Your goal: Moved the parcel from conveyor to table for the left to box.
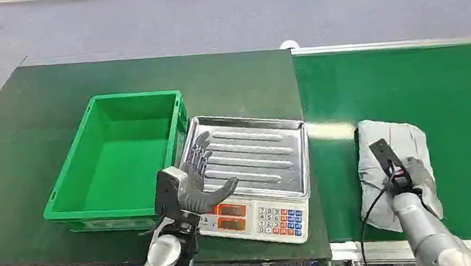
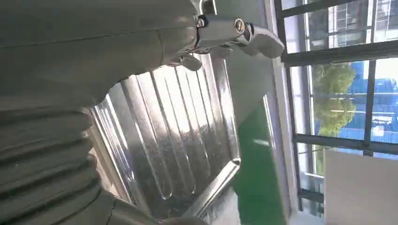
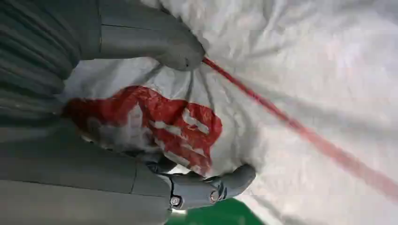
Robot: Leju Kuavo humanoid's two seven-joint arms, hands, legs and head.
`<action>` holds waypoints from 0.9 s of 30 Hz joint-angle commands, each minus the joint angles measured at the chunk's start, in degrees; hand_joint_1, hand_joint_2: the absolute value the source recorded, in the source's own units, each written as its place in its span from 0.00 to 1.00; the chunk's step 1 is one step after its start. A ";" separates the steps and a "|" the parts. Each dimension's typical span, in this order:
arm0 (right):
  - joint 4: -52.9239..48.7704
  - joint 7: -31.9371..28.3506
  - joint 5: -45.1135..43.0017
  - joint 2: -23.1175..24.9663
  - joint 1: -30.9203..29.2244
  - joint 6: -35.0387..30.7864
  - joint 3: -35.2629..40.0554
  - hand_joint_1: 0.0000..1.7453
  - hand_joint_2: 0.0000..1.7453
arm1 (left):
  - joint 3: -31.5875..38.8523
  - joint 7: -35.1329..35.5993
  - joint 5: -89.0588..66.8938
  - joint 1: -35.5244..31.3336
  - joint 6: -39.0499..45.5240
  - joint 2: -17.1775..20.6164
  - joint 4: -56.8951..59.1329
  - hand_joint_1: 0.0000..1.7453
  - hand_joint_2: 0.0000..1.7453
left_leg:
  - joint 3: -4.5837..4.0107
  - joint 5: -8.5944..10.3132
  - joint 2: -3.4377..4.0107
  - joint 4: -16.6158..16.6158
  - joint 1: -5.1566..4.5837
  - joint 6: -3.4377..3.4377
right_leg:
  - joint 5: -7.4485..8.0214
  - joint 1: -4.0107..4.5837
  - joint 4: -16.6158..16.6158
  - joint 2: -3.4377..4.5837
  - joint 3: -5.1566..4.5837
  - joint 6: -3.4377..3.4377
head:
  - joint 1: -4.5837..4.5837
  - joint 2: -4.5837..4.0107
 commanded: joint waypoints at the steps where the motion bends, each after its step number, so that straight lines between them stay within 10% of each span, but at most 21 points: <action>1: 9.67 4.31 3.00 1.68 -0.25 7.32 1.77 0.00 1.00 | -2.34 1.00 0.61 -2.23 -0.54 1.95 1.44 0.00 1.00 | 0.13 0.00 -0.02 -0.06 0.06 -0.02 | 0.00 0.08 -0.10 -0.08 0.17 -0.04 | -0.02 0.00; 13: 9.53 3.84 4.94 2.98 1.37 9.66 2.69 0.00 1.00 | -1.92 1.07 0.78 -2.48 -0.92 1.99 1.19 0.00 1.00 | 0.59 -0.04 -0.10 -0.09 0.11 0.03 | -0.09 0.16 -0.18 -0.18 0.70 -0.03 | 0.00 0.00; 14: 9.44 3.70 4.94 2.96 1.33 9.57 2.39 0.13 1.00 | -1.84 1.07 0.78 -2.40 -0.96 1.95 1.08 0.00 1.00 | 0.65 0.01 -0.11 -0.19 0.12 0.02 | -0.05 0.18 -0.29 -0.22 0.78 -0.05 | 0.00 0.00; 15: 9.16 2.23 4.83 3.12 1.38 8.05 1.75 1.00 1.00 | -1.65 1.07 0.78 -2.27 -0.90 1.94 0.82 0.00 1.00 | 0.63 -0.03 -0.10 -0.11 0.13 0.03 | -0.08 0.18 -0.21 -0.20 0.75 -0.03 | 0.00 0.00; 27: 7.73 -4.92 4.24 3.89 1.53 1.01 -1.91 1.00 1.00 | -0.25 0.51 1.04 -1.12 -0.80 2.75 0.24 0.00 1.00 | 0.70 -0.05 0.01 -0.11 0.08 0.02 | -0.09 0.12 -0.17 -0.11 0.77 -0.03 | 0.00 0.00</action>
